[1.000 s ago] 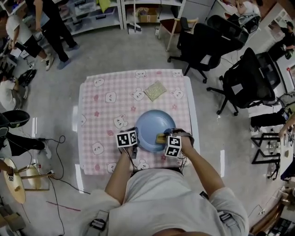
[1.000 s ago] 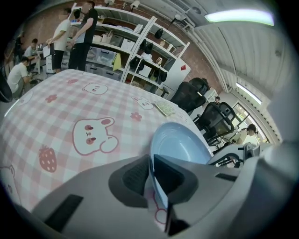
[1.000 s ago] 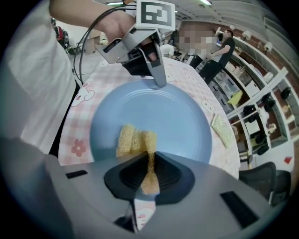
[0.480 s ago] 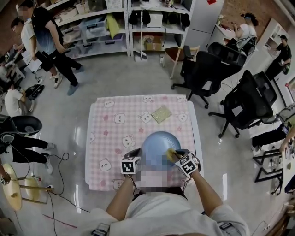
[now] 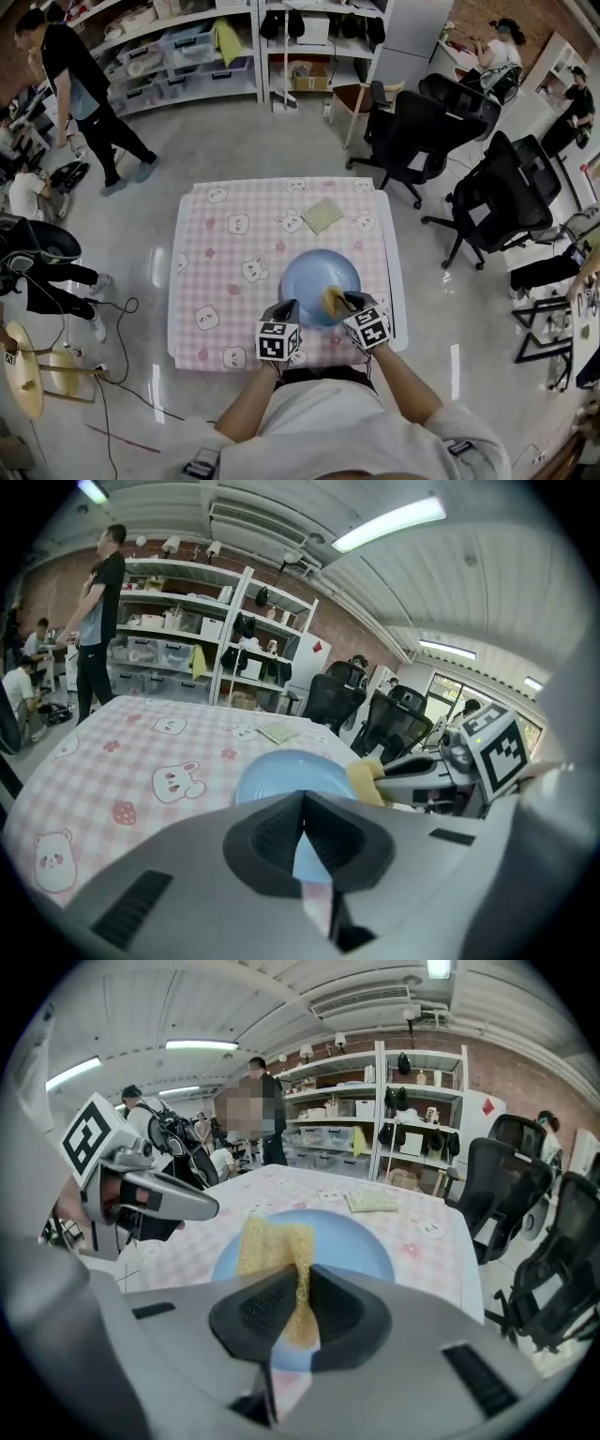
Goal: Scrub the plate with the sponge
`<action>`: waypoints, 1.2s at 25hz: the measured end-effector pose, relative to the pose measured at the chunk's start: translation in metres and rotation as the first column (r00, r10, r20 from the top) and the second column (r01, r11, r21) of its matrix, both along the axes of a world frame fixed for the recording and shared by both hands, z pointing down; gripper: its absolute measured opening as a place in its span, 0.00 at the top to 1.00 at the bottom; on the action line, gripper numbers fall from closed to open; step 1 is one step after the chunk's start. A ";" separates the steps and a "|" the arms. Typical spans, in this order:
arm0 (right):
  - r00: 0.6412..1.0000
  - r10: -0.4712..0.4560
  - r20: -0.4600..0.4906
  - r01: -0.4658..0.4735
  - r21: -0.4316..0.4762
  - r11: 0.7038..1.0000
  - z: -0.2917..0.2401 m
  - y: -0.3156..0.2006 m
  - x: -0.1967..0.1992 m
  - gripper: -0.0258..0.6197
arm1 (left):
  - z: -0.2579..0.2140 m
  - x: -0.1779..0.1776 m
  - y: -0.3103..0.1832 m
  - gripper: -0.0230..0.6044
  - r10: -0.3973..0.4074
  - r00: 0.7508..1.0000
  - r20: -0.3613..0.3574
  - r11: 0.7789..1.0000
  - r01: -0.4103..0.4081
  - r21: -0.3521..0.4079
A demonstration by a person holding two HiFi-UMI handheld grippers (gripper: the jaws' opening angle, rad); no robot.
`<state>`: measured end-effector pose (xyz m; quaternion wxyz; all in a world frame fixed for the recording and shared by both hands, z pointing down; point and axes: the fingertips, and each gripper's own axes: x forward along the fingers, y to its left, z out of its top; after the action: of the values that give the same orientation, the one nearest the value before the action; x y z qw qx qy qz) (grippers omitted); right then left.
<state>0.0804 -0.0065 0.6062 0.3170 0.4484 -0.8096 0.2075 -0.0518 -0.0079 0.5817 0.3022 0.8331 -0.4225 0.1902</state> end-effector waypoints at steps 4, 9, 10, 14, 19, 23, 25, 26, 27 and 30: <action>0.999 -0.028 0.039 0.025 0.067 0.997 -0.019 0.002 -0.002 0.89 | -0.014 0.008 0.004 0.94 -0.041 0.999 -0.011 0.999 0.042 0.031; 0.997 -0.033 0.073 0.018 0.196 0.980 -0.060 -0.012 0.001 0.89 | -0.057 0.024 -0.007 0.94 -0.054 0.998 -0.022 0.988 0.057 0.146; 0.996 -0.029 0.082 0.010 0.219 0.976 -0.071 -0.015 0.002 0.89 | -0.067 0.026 -0.009 0.94 -0.055 0.998 -0.027 0.984 0.059 0.169; 0.994 -0.015 0.107 -0.021 0.319 0.948 -0.121 -0.024 0.011 0.89 | -0.108 0.029 -0.012 0.94 -0.064 0.997 -0.043 0.967 0.072 0.244; 0.990 0.004 0.141 -0.067 0.446 0.893 -0.184 -0.034 0.026 0.89 | -0.160 0.032 -0.018 0.94 -0.075 0.996 -0.053 0.931 0.089 0.353; 0.986 0.008 0.169 -0.097 0.526 0.845 -0.227 -0.035 0.033 0.89 | -0.198 0.036 -0.021 0.94 -0.083 0.994 -0.071 0.896 0.106 0.432; 0.983 0.011 0.181 -0.112 0.558 0.822 -0.245 -0.036 0.037 0.89 | -0.215 0.040 -0.022 0.94 -0.074 0.995 -0.070 0.876 0.098 0.472; 0.982 0.014 0.186 -0.120 0.571 0.812 -0.252 -0.036 0.039 0.89 | -0.222 0.041 -0.023 0.94 -0.070 0.995 -0.068 0.868 0.094 0.488; 0.982 0.017 0.191 -0.127 0.584 0.801 -0.259 -0.036 0.041 0.89 | -0.229 0.041 -0.024 0.94 -0.068 0.995 -0.066 0.859 0.092 0.503; 0.980 0.025 0.198 -0.145 0.619 0.772 -0.276 -0.035 0.048 0.89 | -0.246 0.040 -0.025 0.94 -0.074 0.995 -0.066 0.836 0.098 0.539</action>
<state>0.1286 -0.0417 0.3304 0.0654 0.5442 -0.8361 -0.0219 -0.0117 -0.0327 0.3361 0.0717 0.8686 -0.4892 0.0316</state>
